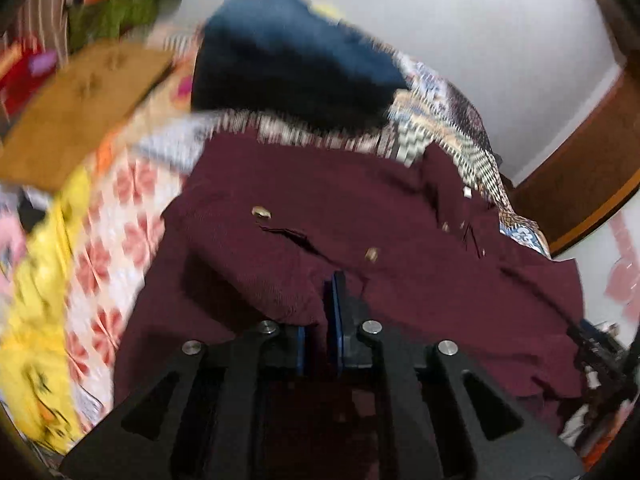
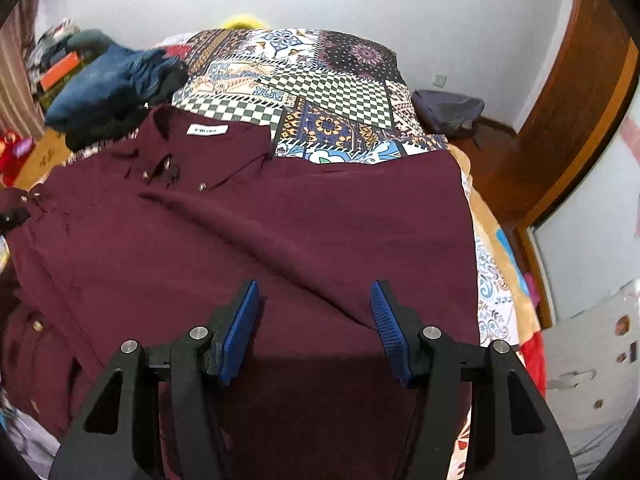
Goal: Fold large clothes
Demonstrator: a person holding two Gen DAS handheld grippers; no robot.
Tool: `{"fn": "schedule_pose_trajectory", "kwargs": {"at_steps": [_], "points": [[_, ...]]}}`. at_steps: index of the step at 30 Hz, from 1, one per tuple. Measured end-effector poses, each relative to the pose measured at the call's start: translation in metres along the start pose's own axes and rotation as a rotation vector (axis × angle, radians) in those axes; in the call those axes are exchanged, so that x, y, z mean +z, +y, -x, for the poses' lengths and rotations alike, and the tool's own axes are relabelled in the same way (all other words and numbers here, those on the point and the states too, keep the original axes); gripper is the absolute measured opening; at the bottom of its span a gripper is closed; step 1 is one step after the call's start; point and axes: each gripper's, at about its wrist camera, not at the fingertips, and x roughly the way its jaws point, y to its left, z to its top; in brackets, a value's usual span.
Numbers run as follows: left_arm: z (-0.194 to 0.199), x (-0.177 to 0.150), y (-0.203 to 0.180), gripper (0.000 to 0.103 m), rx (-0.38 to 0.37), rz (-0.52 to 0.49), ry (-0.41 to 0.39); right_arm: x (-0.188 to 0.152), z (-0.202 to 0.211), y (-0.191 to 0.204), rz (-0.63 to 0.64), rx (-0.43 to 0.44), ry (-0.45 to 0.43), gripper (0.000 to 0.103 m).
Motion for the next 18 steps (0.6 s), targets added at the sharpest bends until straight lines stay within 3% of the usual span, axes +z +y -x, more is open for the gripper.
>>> {"fn": "schedule_pose_trajectory", "kwargs": {"at_steps": [5, 13, 15, 18], "points": [[-0.001, 0.001, 0.020, 0.017, -0.088, 0.096, 0.036, -0.003, 0.001, 0.003, 0.030, -0.030, -0.008, 0.055], [0.001, 0.000, 0.026, 0.021, -0.094, 0.173, 0.051, -0.002, 0.010, -0.012, -0.037, 0.023, -0.015, 0.055], [0.007, -0.002, 0.031, 0.040, -0.042, 0.197, 0.027, -0.002, 0.014, -0.016, -0.055, 0.017, -0.025, 0.055], [0.019, -0.004, 0.034, 0.053, 0.031, 0.184, -0.039, -0.004, 0.021, -0.029, -0.082, -0.015, -0.042, 0.055]]}}
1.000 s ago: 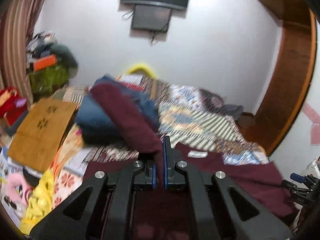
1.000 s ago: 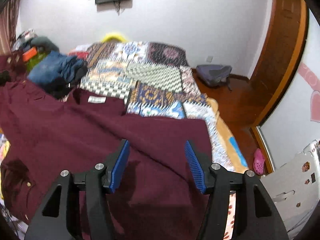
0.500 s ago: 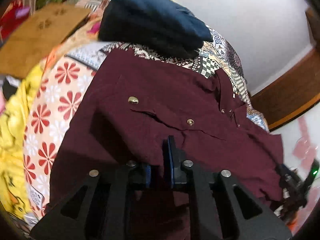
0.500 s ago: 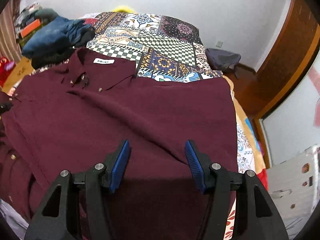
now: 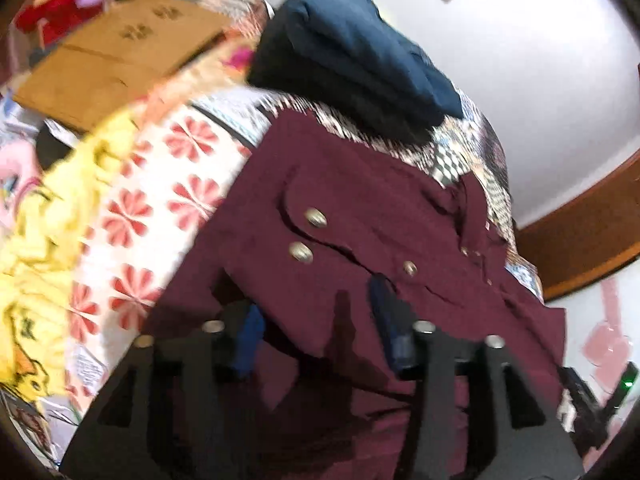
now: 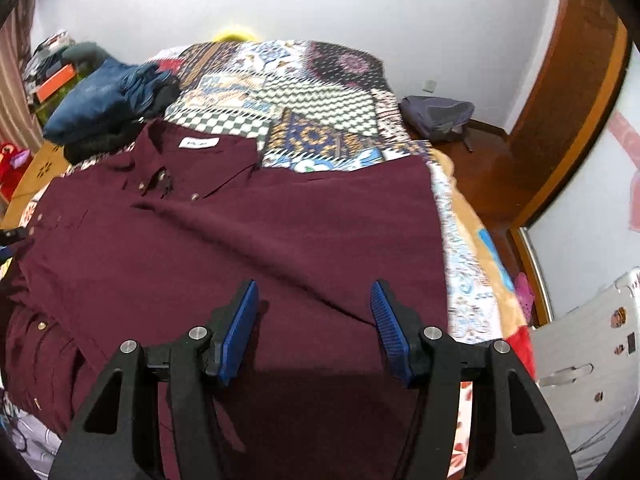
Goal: Fold large clothes
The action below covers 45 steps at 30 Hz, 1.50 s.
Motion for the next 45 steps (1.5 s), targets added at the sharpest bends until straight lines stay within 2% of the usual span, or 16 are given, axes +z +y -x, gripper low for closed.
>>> {"fn": "schedule_pose_trajectory", "kwargs": {"at_steps": [4, 7, 8, 9, 11, 12, 18, 22, 24, 27, 29, 32, 33, 39, 42, 45], "points": [[-0.011, 0.002, -0.002, 0.053, 0.024, -0.044, 0.045, -0.002, -0.001, -0.024, -0.075, -0.025, 0.015, 0.055], [-0.020, 0.001, -0.007, 0.052, -0.006, -0.050, 0.072, -0.005, 0.003, -0.049, -0.181, 0.004, 0.022, 0.055], [-0.022, 0.001, -0.009, 0.049, -0.004, -0.051, 0.066, -0.006, 0.006, -0.055, -0.213, 0.010, 0.020, 0.055], [-0.023, 0.001, -0.013, 0.039, 0.014, -0.062, 0.052, -0.008, 0.009, -0.064, -0.250, 0.011, 0.014, 0.055], [-0.019, 0.003, -0.024, 0.019, 0.099, -0.110, -0.004, -0.012, 0.012, -0.074, -0.283, 0.000, 0.012, 0.055], [-0.016, 0.003, -0.027, 0.013, 0.127, -0.126, -0.030, -0.013, 0.013, -0.077, -0.292, -0.006, 0.012, 0.055], [0.037, 0.015, -0.053, 0.011, 0.147, -0.197, -0.250, -0.015, 0.015, -0.086, -0.334, -0.005, 0.008, 0.055], [0.066, 0.023, -0.049, 0.011, 0.182, -0.203, -0.335, -0.016, 0.009, -0.081, -0.330, 0.015, 0.019, 0.055], [0.062, 0.023, -0.037, 0.011, 0.198, -0.201, -0.291, -0.015, 0.002, -0.074, -0.311, 0.025, 0.032, 0.055], [0.037, 0.015, -0.021, 0.012, 0.225, -0.224, -0.157, -0.015, -0.004, -0.066, -0.281, 0.036, 0.048, 0.055], [0.020, 0.004, -0.016, 0.016, 0.286, -0.270, -0.083, -0.015, -0.005, -0.062, -0.265, 0.023, 0.044, 0.055], [0.006, -0.006, -0.007, 0.034, 0.352, -0.303, -0.021, -0.013, -0.004, -0.061, -0.248, 0.012, 0.036, 0.055], [0.009, -0.007, -0.003, 0.043, 0.350, -0.294, -0.024, -0.012, -0.004, -0.062, -0.247, 0.015, 0.038, 0.055], [0.050, 0.021, 0.006, 0.060, 0.326, -0.252, -0.127, -0.005, -0.006, -0.069, -0.266, 0.069, 0.040, 0.055], [0.065, 0.040, 0.005, 0.065, 0.300, -0.263, -0.169, 0.002, -0.008, -0.072, -0.276, 0.109, 0.035, 0.055], [0.065, 0.060, 0.001, 0.066, 0.275, -0.276, -0.156, 0.013, -0.010, -0.069, -0.267, 0.125, 0.029, 0.055]]}}
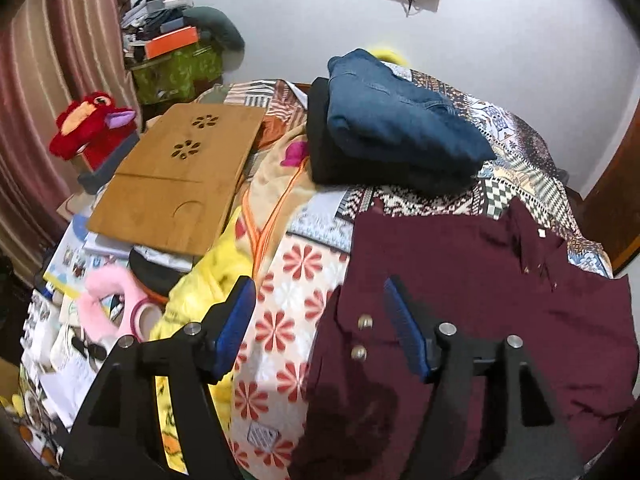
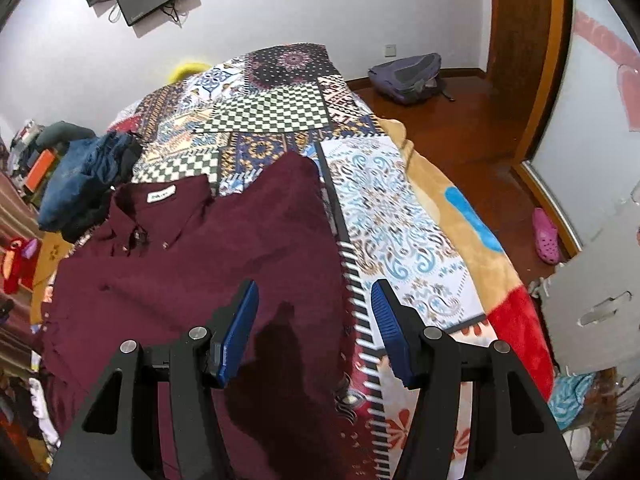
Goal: Fold large clothes
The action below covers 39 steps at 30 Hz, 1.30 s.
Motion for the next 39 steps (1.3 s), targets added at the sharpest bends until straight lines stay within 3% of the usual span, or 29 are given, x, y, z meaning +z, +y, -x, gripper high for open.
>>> {"fn": "schedule_pose_trajectory", "kwargs": {"at_steps": [6, 11, 15, 21, 25, 31, 33, 35, 37, 39], "points": [[-0.041, 0.023, -0.015, 0.066, -0.091, -0.069, 0.083, 0.023, -0.013, 0.015, 0.104, -0.004, 0.002, 0.055], [-0.095, 0.027, -0.029, 0.066, -0.146, -0.117, 0.203, 0.038, -0.043, 0.020, 0.138, 0.031, 0.082, 0.055], [-0.132, 0.029, -0.025, 0.066, -0.199, -0.066, 0.294, 0.043, -0.062, 0.021, 0.146, 0.078, 0.130, 0.055], [-0.164, 0.035, -0.023, 0.066, -0.287, -0.021, 0.369, 0.049, -0.079, 0.022, 0.189, 0.066, 0.174, 0.055], [-0.178, 0.039, -0.023, 0.066, -0.440, 0.054, 0.409, 0.056, -0.090, 0.019, 0.212, 0.075, 0.202, 0.057], [-0.188, 0.036, -0.032, 0.065, -0.442, 0.094, 0.418, 0.060, -0.100, 0.005, 0.119, 0.123, 0.222, 0.055], [-0.185, 0.034, -0.039, 0.045, -0.384, 0.037, 0.406, 0.061, -0.100, -0.003, 0.081, 0.163, 0.212, 0.053], [-0.181, 0.031, -0.045, 0.034, -0.330, -0.005, 0.387, 0.062, -0.102, -0.011, 0.049, 0.117, 0.216, 0.043], [-0.176, 0.029, -0.046, 0.028, -0.317, -0.002, 0.372, 0.063, -0.103, -0.018, 0.023, 0.095, 0.222, 0.043], [-0.170, 0.029, -0.043, 0.023, -0.317, 0.012, 0.356, 0.060, -0.108, -0.023, -0.001, 0.149, 0.252, 0.043]]}}
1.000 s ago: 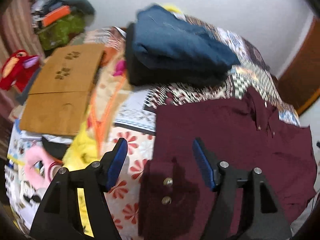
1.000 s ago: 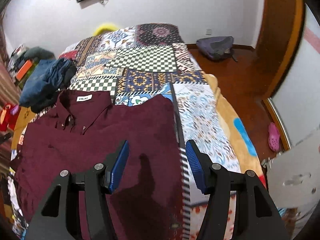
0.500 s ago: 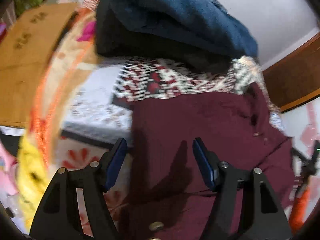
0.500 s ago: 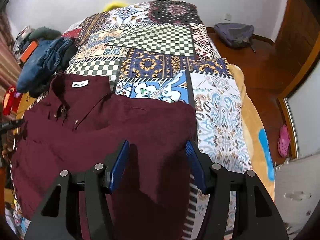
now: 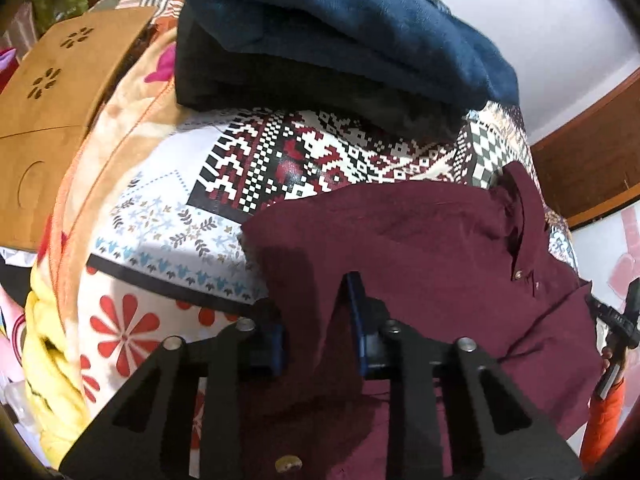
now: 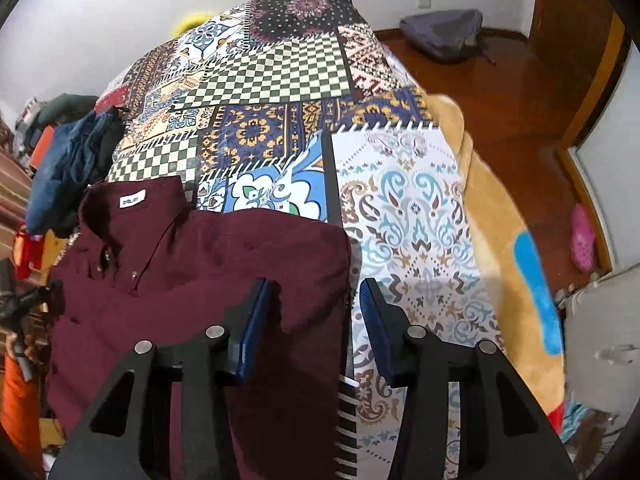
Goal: Fold large clothes
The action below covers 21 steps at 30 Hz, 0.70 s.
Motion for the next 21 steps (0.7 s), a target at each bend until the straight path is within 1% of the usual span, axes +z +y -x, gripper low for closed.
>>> {"fn": "schedule_pose_trajectory", "kwargs": {"at_steps": [3, 5, 6, 7, 8, 9, 11, 12, 13, 15, 16, 19, 21], "points": [[0.005, -0.001, 0.001, 0.021, -0.004, 0.029, -0.010, -0.001, -0.007, 0.002, 0.000, 0.022, 0.013, 0.043], [0.008, -0.001, -0.003, 0.019, 0.025, 0.025, -0.017, 0.000, -0.010, 0.010, 0.018, 0.036, 0.011, 0.043], [0.007, -0.001, -0.007, 0.016, 0.040, 0.017, -0.021, 0.001, -0.012, 0.014, 0.031, 0.035, 0.011, 0.041], [0.009, -0.002, -0.013, 0.015, 0.067, 0.002, -0.031, 0.003, -0.015, 0.019, 0.052, 0.023, 0.007, 0.035], [0.012, -0.003, -0.016, 0.014, 0.087, -0.013, -0.041, 0.004, -0.018, 0.024, 0.067, 0.019, 0.009, 0.024], [0.016, -0.004, -0.024, 0.013, 0.118, -0.035, -0.055, 0.006, -0.018, 0.026, 0.070, 0.006, 0.005, 0.019], [0.027, -0.008, -0.041, 0.013, 0.169, -0.098, -0.084, 0.007, -0.005, 0.033, 0.090, 0.012, -0.041, 0.009], [0.037, -0.011, -0.053, 0.012, 0.197, -0.142, -0.106, 0.006, 0.005, 0.034, 0.099, 0.019, -0.070, 0.007], [0.048, -0.014, -0.065, 0.012, 0.209, -0.179, -0.133, 0.006, 0.019, 0.039, 0.112, 0.044, -0.114, 0.006], [0.069, -0.017, -0.086, 0.011, 0.203, -0.235, -0.180, 0.005, 0.050, 0.047, 0.139, 0.081, -0.199, 0.006], [0.082, -0.018, -0.098, 0.011, 0.198, -0.262, -0.204, 0.005, 0.060, 0.051, 0.147, 0.084, -0.225, 0.006], [0.109, -0.015, -0.126, 0.011, 0.180, -0.307, -0.254, 0.012, 0.088, 0.065, 0.188, 0.080, -0.280, 0.005], [0.122, -0.010, -0.143, 0.011, 0.152, -0.320, -0.281, 0.019, 0.104, 0.072, 0.210, 0.079, -0.315, 0.005]]}}
